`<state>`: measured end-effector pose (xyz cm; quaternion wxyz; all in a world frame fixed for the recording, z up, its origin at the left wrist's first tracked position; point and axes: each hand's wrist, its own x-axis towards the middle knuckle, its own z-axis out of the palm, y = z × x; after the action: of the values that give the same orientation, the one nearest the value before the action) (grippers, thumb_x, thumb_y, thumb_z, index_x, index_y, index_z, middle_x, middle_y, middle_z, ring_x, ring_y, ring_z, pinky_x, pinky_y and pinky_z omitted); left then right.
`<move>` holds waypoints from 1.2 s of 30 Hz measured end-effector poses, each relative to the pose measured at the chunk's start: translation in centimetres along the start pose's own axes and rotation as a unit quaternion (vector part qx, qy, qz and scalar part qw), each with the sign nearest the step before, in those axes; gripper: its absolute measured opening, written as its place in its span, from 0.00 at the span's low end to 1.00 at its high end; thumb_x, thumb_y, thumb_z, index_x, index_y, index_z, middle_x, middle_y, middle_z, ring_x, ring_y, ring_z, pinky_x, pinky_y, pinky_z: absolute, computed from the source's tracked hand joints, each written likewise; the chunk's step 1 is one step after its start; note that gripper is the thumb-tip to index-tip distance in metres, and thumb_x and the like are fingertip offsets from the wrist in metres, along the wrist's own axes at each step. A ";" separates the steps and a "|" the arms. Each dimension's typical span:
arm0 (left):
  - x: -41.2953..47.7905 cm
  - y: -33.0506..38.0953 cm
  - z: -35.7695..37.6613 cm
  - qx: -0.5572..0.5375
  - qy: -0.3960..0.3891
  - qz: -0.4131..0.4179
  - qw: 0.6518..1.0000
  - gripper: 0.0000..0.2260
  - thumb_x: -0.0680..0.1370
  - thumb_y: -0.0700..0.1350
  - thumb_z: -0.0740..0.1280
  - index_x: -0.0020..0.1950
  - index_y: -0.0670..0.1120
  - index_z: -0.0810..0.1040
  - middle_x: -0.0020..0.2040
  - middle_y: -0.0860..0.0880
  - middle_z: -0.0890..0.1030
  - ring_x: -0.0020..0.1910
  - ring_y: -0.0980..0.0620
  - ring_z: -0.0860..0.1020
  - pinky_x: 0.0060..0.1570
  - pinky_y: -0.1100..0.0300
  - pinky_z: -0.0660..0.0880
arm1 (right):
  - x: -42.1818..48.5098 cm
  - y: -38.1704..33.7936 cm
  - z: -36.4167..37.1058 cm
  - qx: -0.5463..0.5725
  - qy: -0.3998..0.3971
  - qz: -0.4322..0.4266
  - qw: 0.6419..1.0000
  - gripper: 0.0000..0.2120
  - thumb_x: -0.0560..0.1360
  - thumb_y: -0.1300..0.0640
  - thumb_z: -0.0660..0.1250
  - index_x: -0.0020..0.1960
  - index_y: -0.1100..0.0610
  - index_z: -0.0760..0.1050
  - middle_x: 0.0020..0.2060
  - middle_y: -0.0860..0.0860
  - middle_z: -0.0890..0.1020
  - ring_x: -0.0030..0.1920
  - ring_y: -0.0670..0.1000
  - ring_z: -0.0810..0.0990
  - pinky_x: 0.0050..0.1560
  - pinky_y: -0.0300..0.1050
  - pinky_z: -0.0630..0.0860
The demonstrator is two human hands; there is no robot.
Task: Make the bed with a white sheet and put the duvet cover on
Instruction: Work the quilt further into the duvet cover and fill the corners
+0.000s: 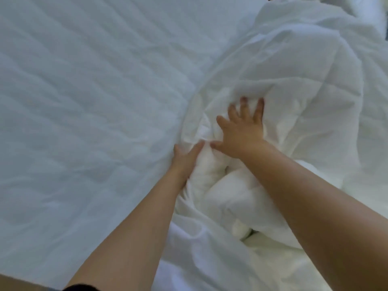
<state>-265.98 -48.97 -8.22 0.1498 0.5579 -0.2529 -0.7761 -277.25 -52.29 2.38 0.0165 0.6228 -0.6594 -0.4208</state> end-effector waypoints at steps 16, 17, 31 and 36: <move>-5.2 11.1 -2.3 0.422 0.195 0.316 0.827 0.04 0.74 0.44 0.62 0.44 0.44 0.69 0.35 0.49 0.71 0.35 0.44 0.70 0.33 0.57 0.63 | -3.7 3.5 -1.3 0.257 -0.054 0.142 0.954 0.36 0.75 0.32 0.40 0.61 0.54 0.75 0.66 0.55 0.71 0.72 0.60 0.57 0.66 0.72 0.42; -5.8 11.8 -2.6 0.442 0.188 0.325 0.815 0.04 0.75 0.43 0.61 0.47 0.43 0.69 0.36 0.47 0.71 0.37 0.43 0.70 0.35 0.56 0.64 | -3.1 2.7 -2.5 0.329 -0.034 0.145 0.932 0.35 0.75 0.32 0.41 0.59 0.55 0.75 0.61 0.55 0.74 0.68 0.60 0.64 0.66 0.69 0.49; -10.9 12.5 -5.1 0.467 0.017 0.187 0.864 0.07 0.68 0.40 0.65 0.45 0.44 0.74 0.40 0.48 0.77 0.38 0.47 0.76 0.36 0.57 0.74 | -0.2 0.2 -15.8 0.930 0.061 0.181 0.312 0.07 0.72 0.65 0.68 0.42 0.58 0.70 0.33 0.51 0.70 0.33 0.48 0.71 0.31 0.41 0.70; -13.8 14.2 -11.4 0.430 0.129 0.298 0.842 0.04 0.63 0.35 0.61 0.30 0.42 0.67 0.27 0.45 0.70 0.26 0.47 0.66 0.25 0.61 0.59 | -1.2 -1.0 -14.8 0.951 0.078 0.178 0.240 0.09 0.72 0.68 0.67 0.50 0.59 0.73 0.39 0.52 0.73 0.38 0.50 0.74 0.39 0.42 0.76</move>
<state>-251.38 -56.18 7.83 0.1507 0.5593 -0.6937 -0.4282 -268.07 -59.01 11.93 -0.4620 0.0809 -0.6676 0.5782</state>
